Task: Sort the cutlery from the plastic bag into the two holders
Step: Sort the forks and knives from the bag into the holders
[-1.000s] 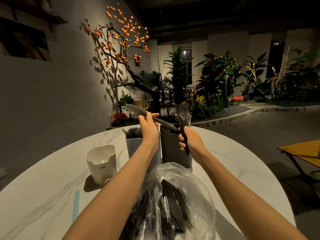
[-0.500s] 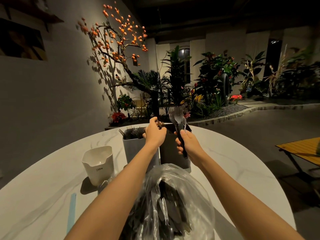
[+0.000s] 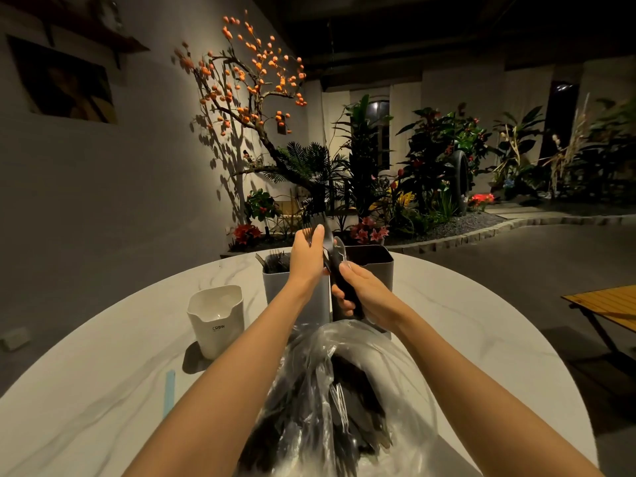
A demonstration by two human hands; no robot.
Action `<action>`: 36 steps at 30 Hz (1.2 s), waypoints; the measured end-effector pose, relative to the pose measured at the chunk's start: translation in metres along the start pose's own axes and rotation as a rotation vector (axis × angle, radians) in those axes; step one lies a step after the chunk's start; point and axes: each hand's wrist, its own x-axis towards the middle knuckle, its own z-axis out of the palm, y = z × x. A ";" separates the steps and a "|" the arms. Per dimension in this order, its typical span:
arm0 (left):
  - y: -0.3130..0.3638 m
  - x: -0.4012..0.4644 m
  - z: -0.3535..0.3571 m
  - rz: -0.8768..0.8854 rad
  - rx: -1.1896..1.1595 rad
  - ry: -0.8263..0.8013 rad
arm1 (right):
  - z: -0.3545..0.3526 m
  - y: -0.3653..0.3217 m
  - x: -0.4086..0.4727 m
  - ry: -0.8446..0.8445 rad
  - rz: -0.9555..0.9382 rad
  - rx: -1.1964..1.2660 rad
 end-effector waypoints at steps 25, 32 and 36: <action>0.002 0.013 -0.067 0.024 -0.146 0.610 | 0.021 0.013 0.022 0.239 0.164 -0.125; -0.014 0.010 -0.070 0.149 0.079 0.457 | 0.020 0.022 0.027 0.238 0.178 -0.136; -0.010 0.011 -0.069 0.174 0.265 0.345 | 0.019 0.024 0.027 0.235 0.188 -0.145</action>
